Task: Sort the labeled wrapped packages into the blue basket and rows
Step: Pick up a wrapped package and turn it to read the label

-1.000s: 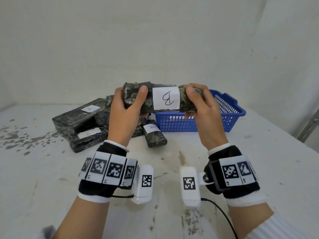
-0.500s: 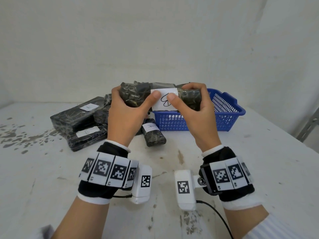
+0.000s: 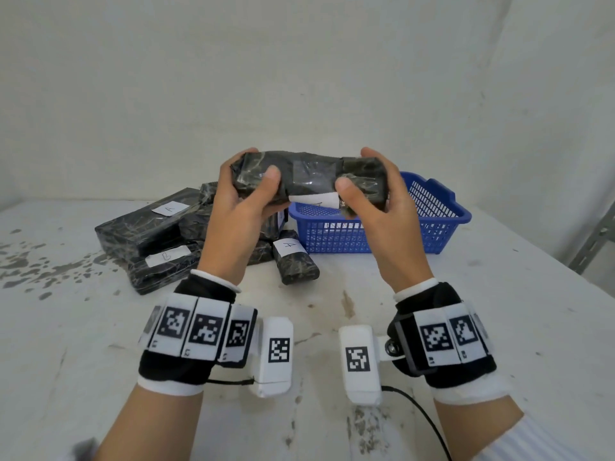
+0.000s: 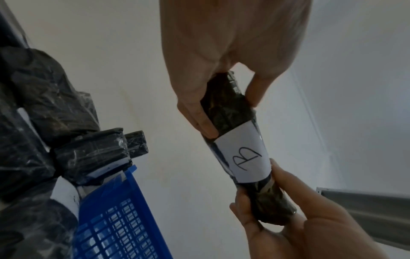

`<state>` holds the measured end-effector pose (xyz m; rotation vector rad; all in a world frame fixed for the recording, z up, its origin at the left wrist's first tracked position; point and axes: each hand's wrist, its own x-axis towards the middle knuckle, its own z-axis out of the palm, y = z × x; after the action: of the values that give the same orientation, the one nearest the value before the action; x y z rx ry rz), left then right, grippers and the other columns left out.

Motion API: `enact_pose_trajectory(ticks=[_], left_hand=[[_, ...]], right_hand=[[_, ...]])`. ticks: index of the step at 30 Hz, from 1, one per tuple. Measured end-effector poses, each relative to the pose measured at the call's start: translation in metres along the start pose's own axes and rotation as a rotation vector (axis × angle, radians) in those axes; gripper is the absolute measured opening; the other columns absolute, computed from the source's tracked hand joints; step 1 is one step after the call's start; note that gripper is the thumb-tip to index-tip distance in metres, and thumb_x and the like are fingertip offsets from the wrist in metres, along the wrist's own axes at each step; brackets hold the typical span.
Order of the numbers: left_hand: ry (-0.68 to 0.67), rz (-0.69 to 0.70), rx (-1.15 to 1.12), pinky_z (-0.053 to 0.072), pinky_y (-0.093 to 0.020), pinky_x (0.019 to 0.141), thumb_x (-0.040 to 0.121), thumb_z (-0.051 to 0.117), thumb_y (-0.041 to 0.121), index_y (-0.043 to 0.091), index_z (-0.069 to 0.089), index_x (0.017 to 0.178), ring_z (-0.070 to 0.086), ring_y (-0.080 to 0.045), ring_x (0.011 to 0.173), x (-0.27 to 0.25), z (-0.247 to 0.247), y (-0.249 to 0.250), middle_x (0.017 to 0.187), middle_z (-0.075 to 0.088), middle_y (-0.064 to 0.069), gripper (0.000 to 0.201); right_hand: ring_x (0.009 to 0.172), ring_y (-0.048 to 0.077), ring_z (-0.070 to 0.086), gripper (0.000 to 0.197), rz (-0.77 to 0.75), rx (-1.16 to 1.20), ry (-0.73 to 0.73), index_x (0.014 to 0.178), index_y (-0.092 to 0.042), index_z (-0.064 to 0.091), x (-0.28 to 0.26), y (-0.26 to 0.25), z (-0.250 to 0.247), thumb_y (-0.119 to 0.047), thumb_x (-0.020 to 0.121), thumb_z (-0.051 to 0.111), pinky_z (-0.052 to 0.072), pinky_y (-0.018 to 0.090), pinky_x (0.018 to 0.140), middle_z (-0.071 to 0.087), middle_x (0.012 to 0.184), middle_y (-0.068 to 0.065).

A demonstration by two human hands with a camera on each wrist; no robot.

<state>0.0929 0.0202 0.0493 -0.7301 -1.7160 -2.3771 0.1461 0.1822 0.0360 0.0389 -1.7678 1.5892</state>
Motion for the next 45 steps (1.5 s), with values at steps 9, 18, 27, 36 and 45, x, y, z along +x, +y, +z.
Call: enact_pose_trajectory(ticks=[9, 18, 27, 36, 45], left_hand=[[0.045, 0.009, 0.005, 0.058, -0.036, 0.083, 0.105, 0.037, 0.022, 0.017, 0.048, 0.115, 0.068, -0.004, 0.086, 0.001, -0.001, 0.003, 0.107, 0.062, 0.001, 0.016], [0.081, -0.005, 0.101, 0.058, -0.027, 0.057, 0.105, 0.035, 0.03, 0.016, 0.048, 0.106, 0.064, -0.008, 0.06, 0.0, 0.0, 0.003, 0.084, 0.063, 0.003, 0.02], [0.025, -0.006, 0.107, 0.057, -0.024, 0.055, 0.101, 0.047, 0.017, 0.02, 0.05, 0.106, 0.062, -0.015, 0.083, 0.0, 0.002, -0.001, 0.106, 0.059, -0.006, 0.006], [0.083, 0.039, 0.371, 0.047, -0.036, 0.102, 0.07, 0.083, 0.043, 0.022, 0.047, 0.121, 0.059, -0.014, 0.112, -0.003, 0.001, -0.005, 0.126, 0.058, -0.003, 0.066], [0.064, 0.138, 0.34, 0.053, -0.051, 0.09, 0.072, 0.08, 0.047, 0.03, 0.048, 0.102, 0.065, -0.018, 0.1, -0.007, 0.001, -0.003, 0.108, 0.065, -0.001, 0.047]], right_hand=[[0.083, 0.009, 0.064, 0.023, 0.063, 0.16, -0.055, 0.121, -0.022, 0.065, 0.001, -0.009, -0.004, -0.024, 0.102, 0.053, 0.051, 0.019, 0.058, 0.068, 0.109, 0.001], [0.06, -0.004, 0.06, 0.018, 0.071, 0.232, -0.038, 0.106, -0.006, 0.064, -0.001, -0.013, -0.004, -0.019, 0.102, 0.052, 0.045, 0.009, 0.051, 0.064, 0.084, -0.004], [0.081, 0.001, 0.064, 0.008, 0.023, 0.077, 0.008, 0.097, -0.023, 0.066, -0.001, -0.008, -0.003, -0.028, 0.092, 0.07, 0.048, 0.013, 0.064, 0.069, 0.092, -0.005], [0.095, 0.011, 0.069, 0.032, -0.019, 0.048, -0.059, 0.109, -0.014, 0.063, -0.004, -0.009, -0.001, -0.021, 0.083, 0.079, 0.056, 0.025, 0.083, 0.071, 0.103, 0.001], [0.106, 0.021, 0.066, 0.041, -0.08, -0.069, -0.048, 0.104, -0.032, 0.061, -0.006, -0.005, 0.002, -0.047, 0.072, 0.083, 0.055, 0.047, 0.094, 0.065, 0.117, 0.008]])
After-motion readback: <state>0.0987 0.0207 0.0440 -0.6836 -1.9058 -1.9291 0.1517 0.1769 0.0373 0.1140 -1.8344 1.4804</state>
